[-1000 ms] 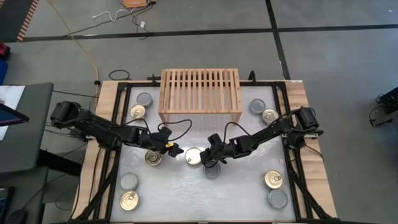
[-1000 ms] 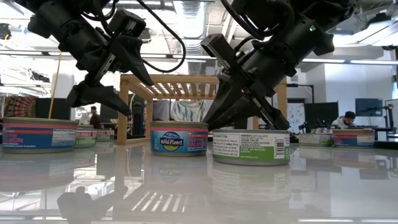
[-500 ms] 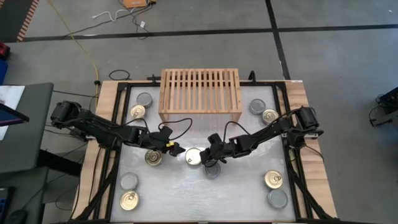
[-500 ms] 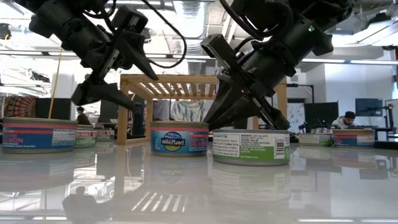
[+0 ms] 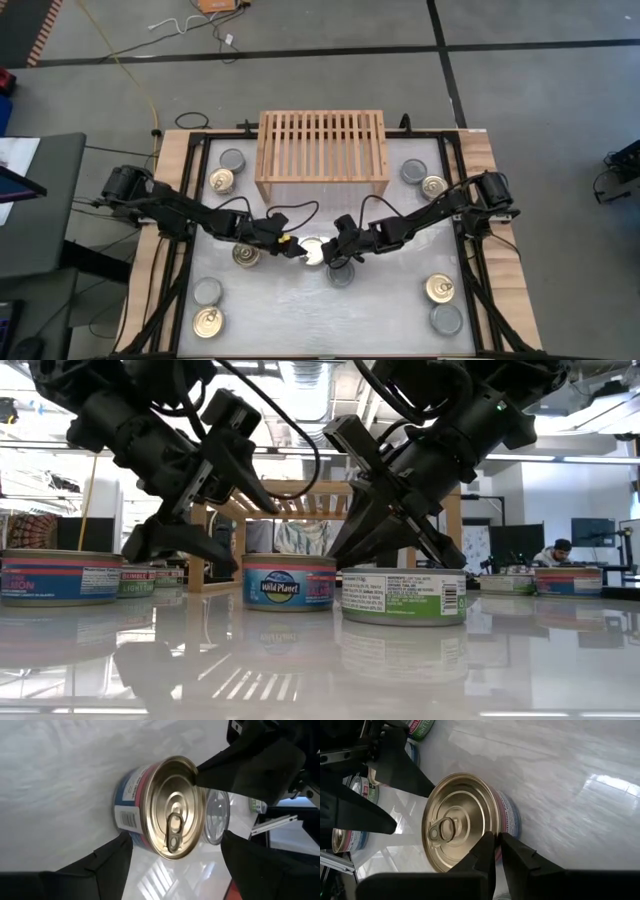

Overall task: Stack canned seafood by type on shelf
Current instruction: Put the blue-pink tuna can on the shelf

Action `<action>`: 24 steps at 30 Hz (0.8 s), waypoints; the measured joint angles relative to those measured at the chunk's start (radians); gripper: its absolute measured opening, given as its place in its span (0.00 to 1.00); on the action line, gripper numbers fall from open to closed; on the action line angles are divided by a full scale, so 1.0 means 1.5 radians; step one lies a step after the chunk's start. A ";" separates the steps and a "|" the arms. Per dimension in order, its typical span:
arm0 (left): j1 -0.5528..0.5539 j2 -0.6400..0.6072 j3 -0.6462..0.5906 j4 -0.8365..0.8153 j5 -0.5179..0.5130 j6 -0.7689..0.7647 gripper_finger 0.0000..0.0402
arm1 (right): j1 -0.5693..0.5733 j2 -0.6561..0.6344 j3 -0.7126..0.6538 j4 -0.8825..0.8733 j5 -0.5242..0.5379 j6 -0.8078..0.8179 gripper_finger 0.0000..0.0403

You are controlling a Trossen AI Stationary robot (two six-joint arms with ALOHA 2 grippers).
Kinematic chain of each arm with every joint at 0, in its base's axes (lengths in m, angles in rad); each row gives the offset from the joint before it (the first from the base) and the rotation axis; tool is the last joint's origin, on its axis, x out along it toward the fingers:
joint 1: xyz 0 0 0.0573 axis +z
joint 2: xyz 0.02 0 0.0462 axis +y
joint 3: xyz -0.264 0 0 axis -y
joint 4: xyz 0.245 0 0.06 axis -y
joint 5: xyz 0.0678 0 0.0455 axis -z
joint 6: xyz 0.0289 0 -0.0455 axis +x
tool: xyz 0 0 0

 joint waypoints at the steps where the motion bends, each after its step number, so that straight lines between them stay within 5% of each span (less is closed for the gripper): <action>1: 0.000 0.000 0.000 0.000 0.000 -0.001 0.73 | 0.000 0.000 0.000 0.000 0.000 0.000 0.15; 24: 0.007 0.044 0.003 0.025 0.011 -0.011 0.73 | 0.001 -0.001 0.001 -0.016 0.000 0.005 0.14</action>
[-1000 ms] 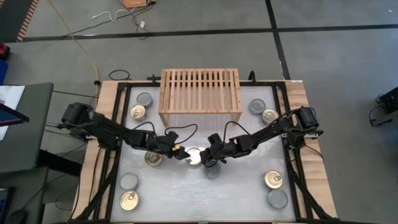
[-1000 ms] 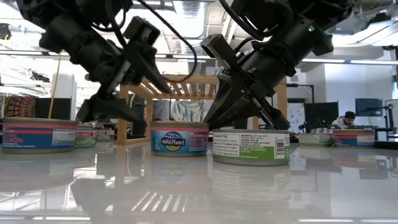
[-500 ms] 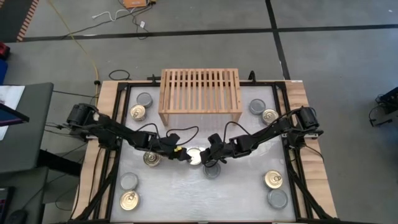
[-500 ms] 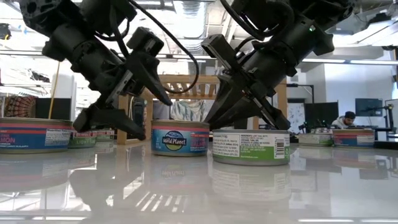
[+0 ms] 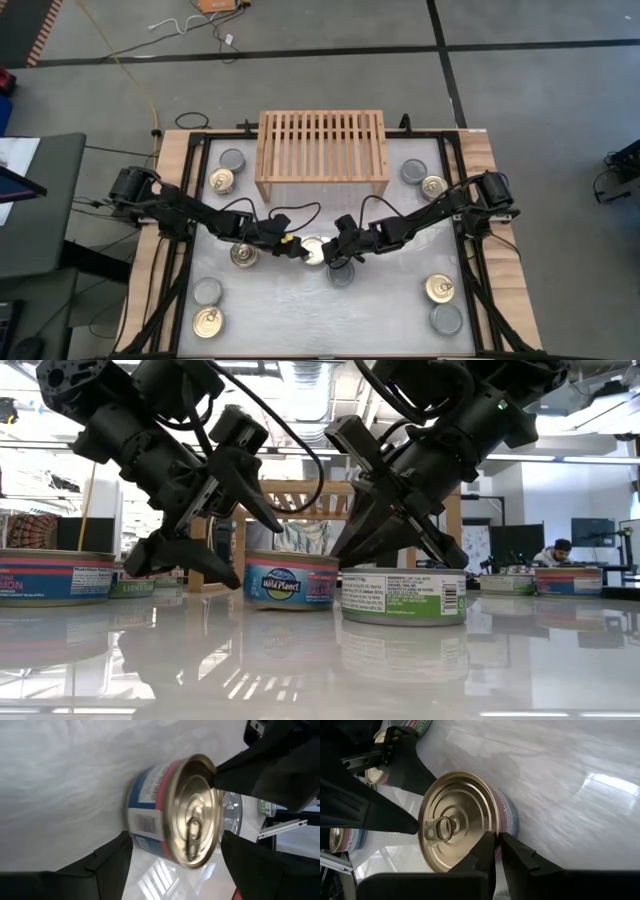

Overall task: Stack canned seafood by type on shelf
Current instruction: Put the blue-pink tuna can on the shelf

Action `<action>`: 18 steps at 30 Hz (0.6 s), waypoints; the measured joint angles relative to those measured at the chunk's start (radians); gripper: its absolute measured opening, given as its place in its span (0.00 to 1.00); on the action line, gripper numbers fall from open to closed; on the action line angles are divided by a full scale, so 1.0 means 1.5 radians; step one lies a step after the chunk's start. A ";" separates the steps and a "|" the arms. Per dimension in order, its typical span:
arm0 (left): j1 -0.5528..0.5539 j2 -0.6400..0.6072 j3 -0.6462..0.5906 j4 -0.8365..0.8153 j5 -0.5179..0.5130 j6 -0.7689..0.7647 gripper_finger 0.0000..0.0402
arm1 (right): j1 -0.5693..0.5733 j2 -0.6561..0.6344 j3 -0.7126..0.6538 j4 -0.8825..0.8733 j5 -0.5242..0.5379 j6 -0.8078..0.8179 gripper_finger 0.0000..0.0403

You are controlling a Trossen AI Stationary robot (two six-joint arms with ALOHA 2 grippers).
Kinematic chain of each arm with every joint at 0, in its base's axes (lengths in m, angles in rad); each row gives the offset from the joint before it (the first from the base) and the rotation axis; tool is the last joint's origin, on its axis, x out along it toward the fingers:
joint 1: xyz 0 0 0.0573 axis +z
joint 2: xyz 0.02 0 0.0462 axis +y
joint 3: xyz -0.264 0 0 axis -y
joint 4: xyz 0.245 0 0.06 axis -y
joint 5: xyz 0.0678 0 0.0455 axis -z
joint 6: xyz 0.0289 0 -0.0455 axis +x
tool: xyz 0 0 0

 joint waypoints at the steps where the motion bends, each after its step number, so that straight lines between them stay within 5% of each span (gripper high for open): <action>1: 0.000 0.000 0.000 -0.002 0.000 0.000 0.73 | 0.000 0.000 0.000 -0.002 0.000 0.002 0.14; 10: 0.000 0.009 0.000 0.017 0.001 -0.010 0.73 | 0.000 0.001 -0.001 -0.008 0.000 0.006 0.05; 18: 0.000 0.040 0.000 0.058 0.031 -0.054 0.73 | 0.002 0.001 -0.001 -0.006 -0.002 0.006 0.07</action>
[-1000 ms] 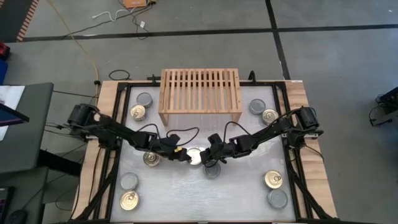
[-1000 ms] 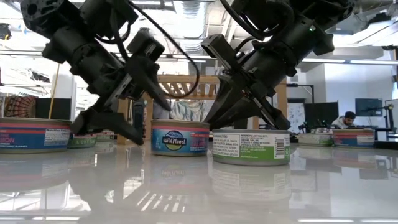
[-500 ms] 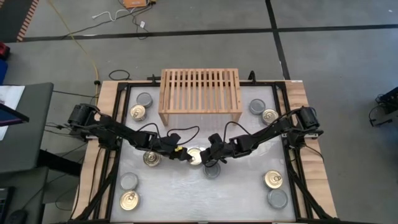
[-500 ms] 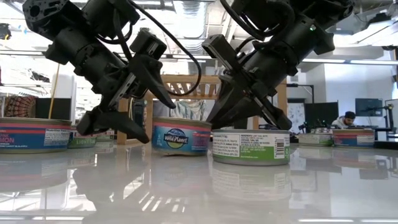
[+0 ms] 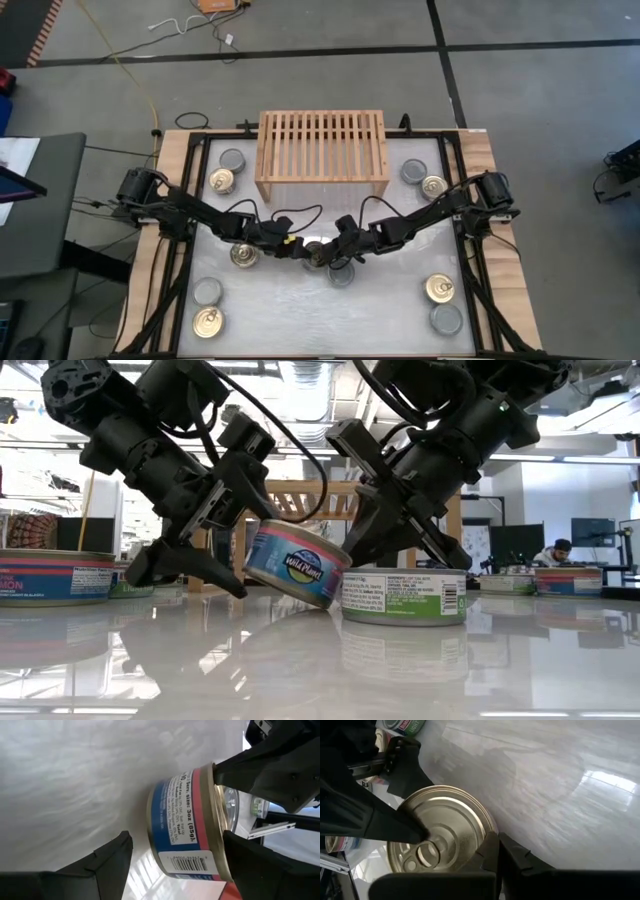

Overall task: Stack canned seafood by type on shelf
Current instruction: Put the blue-pink tuna can on the shelf

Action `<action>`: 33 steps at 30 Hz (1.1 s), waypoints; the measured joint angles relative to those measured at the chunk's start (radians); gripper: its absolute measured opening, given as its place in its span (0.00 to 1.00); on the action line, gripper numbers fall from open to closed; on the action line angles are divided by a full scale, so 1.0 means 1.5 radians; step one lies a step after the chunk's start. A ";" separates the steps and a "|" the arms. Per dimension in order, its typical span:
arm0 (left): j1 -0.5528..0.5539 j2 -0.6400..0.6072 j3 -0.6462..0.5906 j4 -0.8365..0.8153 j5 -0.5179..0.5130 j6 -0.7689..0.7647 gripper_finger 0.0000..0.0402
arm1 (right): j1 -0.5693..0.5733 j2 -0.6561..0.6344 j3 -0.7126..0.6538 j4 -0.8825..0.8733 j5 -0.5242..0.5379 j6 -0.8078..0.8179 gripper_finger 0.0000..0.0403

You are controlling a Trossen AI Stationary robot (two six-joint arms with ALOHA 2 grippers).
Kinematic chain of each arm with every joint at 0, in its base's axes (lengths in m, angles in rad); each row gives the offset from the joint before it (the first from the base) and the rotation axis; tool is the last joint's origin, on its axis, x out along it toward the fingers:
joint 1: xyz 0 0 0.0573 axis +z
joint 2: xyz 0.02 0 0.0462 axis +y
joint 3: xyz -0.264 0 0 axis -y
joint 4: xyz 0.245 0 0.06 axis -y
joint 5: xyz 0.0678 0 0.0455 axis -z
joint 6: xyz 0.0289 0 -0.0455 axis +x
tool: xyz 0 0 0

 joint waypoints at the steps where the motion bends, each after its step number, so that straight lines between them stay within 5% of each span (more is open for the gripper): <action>1: 0.000 0.000 0.000 0.001 0.001 -0.004 0.73 | 0.000 0.000 0.000 0.000 0.000 0.000 0.07; 33: 0.024 0.000 0.000 0.016 0.007 -0.045 0.73 | 0.006 -0.003 0.000 0.006 0.000 0.000 0.06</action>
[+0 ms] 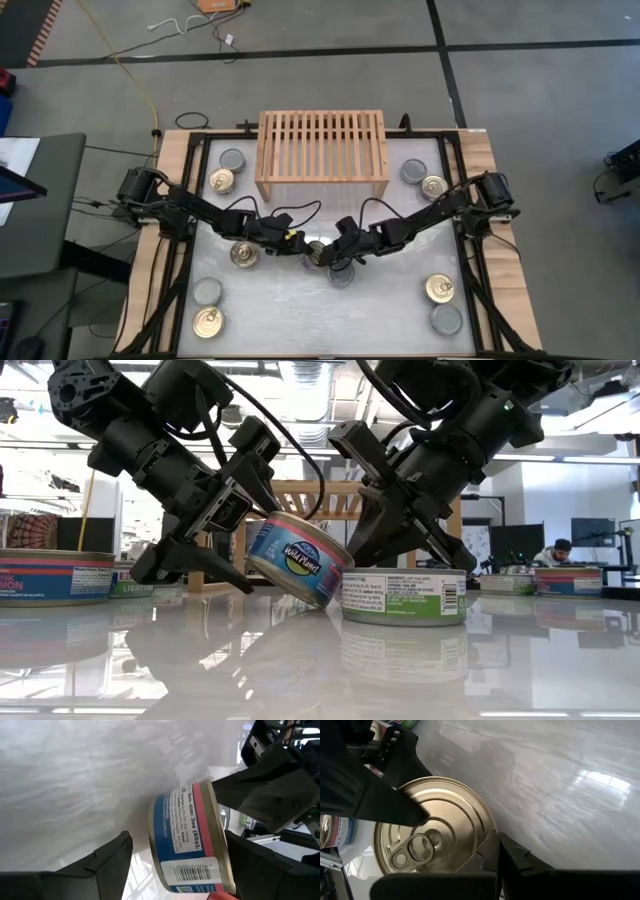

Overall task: Stack canned seafood by type on shelf
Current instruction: Put the blue-pink tuna can on the shelf

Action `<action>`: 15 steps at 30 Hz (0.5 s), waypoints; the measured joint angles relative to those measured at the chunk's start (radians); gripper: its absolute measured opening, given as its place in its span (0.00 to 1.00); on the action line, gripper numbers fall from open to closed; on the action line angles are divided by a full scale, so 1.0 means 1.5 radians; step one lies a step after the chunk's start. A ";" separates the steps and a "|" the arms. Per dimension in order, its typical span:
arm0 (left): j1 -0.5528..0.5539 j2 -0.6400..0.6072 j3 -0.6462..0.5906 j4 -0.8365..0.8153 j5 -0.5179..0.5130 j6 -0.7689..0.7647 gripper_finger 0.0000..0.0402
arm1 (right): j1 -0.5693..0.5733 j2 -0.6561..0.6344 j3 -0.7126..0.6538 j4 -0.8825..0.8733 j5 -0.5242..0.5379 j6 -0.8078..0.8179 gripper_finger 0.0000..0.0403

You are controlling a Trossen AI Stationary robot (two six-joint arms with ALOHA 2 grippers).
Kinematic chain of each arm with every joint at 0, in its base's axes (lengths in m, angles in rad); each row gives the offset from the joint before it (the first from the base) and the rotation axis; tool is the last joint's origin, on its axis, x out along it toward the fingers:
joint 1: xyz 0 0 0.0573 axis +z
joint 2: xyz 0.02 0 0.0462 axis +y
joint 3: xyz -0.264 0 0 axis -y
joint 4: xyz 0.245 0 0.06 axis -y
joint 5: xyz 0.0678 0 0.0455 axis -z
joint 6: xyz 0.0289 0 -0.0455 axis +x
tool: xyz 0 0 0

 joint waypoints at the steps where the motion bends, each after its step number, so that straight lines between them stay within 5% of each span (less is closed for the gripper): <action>1: 0.001 0.000 0.000 0.000 0.000 0.000 0.73 | 0.000 0.000 0.000 0.000 0.000 0.000 0.06; 15: 0.002 0.000 0.000 0.000 0.012 -0.008 0.70 | -0.001 -0.008 0.000 -0.001 0.005 0.002 0.06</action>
